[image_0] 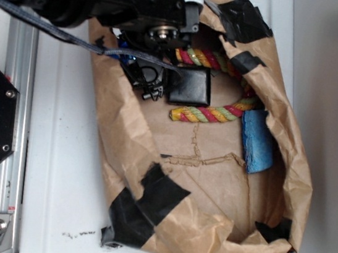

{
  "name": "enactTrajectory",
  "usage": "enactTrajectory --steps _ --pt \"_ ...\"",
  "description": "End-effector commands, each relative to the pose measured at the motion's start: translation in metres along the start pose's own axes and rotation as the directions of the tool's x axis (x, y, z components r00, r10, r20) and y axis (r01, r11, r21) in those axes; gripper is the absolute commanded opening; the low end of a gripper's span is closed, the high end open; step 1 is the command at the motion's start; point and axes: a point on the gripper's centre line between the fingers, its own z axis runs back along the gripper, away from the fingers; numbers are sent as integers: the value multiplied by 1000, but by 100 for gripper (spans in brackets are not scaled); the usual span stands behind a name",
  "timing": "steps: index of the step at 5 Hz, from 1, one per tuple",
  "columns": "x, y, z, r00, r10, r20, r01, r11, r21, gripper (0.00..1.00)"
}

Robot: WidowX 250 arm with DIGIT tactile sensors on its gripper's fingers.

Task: Grab the blue rope.

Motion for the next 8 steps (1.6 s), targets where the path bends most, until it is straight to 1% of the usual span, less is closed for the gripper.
enactTrajectory --steps 1,2,3,4,5,6,7,8 --pt "-4 14 0 1000 22 11 -22 1000 11 0" --pt "-4 7 14 999 14 34 -13 1000 -12 0" --pt "-6 -5 30 999 15 45 -13 998 -57 0" --pt "-16 -37 49 999 -6 45 12 992 -129 0" --pt "-22 -57 62 998 -17 66 28 987 -159 0" --pt "-24 -65 72 994 -24 105 41 986 -164 0" --pt "-27 -75 87 986 -50 157 83 973 -215 0" --pt "-28 -85 108 956 -145 255 208 947 -245 0"
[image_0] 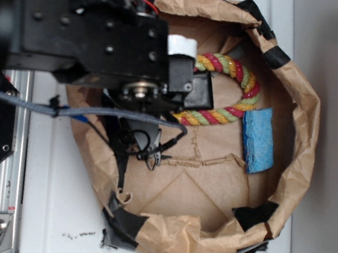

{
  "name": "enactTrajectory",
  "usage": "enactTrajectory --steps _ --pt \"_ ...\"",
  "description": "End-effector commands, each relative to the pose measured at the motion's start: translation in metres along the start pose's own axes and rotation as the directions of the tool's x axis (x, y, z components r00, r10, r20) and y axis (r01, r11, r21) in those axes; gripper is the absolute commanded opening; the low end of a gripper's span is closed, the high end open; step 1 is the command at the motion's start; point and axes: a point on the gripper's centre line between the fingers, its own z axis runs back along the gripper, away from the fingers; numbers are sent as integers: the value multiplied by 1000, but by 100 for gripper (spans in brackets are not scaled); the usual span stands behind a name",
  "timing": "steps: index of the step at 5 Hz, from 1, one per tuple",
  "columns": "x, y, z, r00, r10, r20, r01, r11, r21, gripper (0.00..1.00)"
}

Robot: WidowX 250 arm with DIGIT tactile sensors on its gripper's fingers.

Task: Grab the blue rope.

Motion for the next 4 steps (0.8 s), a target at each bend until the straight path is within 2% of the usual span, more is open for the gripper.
enactTrajectory --steps 1,2,3,4 --pt "15 -16 66 933 -277 228 290 957 -25 0" --pt "24 -24 84 898 -353 264 373 927 -30 0" --pt "21 -38 82 894 -379 239 397 918 -29 0" --pt "18 -38 80 900 -388 198 400 916 -25 0"
